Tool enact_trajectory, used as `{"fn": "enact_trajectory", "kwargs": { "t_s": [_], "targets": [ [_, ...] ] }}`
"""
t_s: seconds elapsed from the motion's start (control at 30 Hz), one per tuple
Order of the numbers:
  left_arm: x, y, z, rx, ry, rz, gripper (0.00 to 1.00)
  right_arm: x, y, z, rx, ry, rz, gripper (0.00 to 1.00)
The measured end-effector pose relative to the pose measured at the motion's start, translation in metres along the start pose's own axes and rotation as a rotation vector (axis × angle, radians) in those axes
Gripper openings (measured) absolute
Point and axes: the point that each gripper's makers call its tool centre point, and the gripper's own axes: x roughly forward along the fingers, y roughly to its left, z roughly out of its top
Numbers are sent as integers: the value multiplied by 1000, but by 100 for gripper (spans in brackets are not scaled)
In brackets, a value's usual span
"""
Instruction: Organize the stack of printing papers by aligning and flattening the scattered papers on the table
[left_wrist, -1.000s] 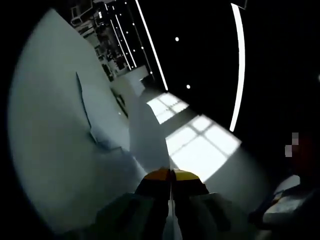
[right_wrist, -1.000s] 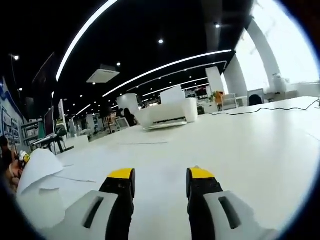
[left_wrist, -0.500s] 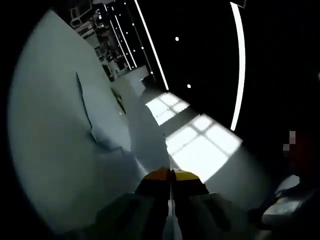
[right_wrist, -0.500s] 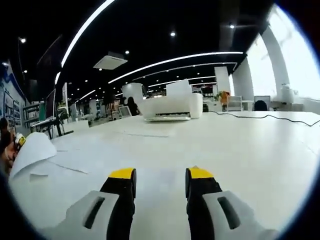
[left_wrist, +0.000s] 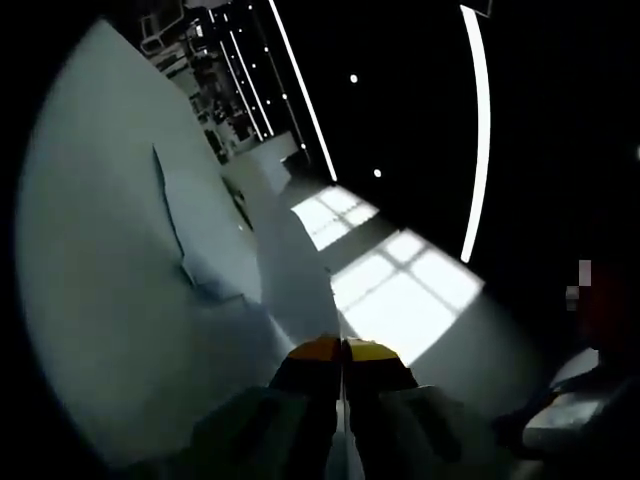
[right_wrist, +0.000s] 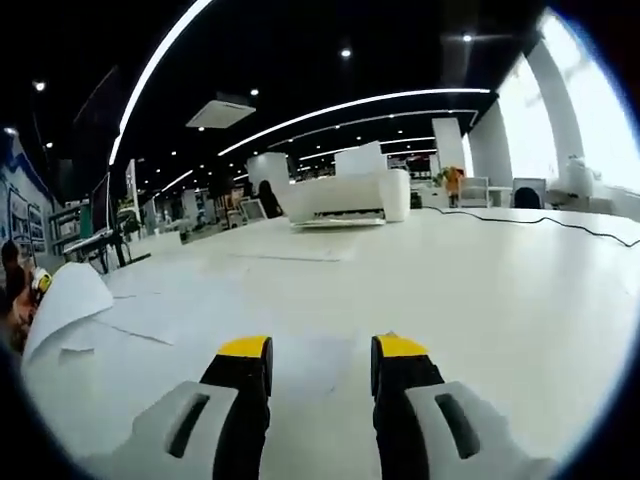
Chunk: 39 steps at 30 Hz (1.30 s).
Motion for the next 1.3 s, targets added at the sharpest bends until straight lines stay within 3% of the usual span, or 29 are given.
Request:
{"fn": "enact_trajectory", "kwargs": {
  "t_s": [0.83,1.03,1.3],
  "targets": [
    [0,0,3,-9,-6,-10,5,5,22,-10,-25,65,23,31],
    [0,0,2,-7,-5,-9,5,12,8,-9,-12,72,35,27],
    [0,0,3,-6,-6,-9,5,12,5,-9,18,69,40,23]
  ]
}}
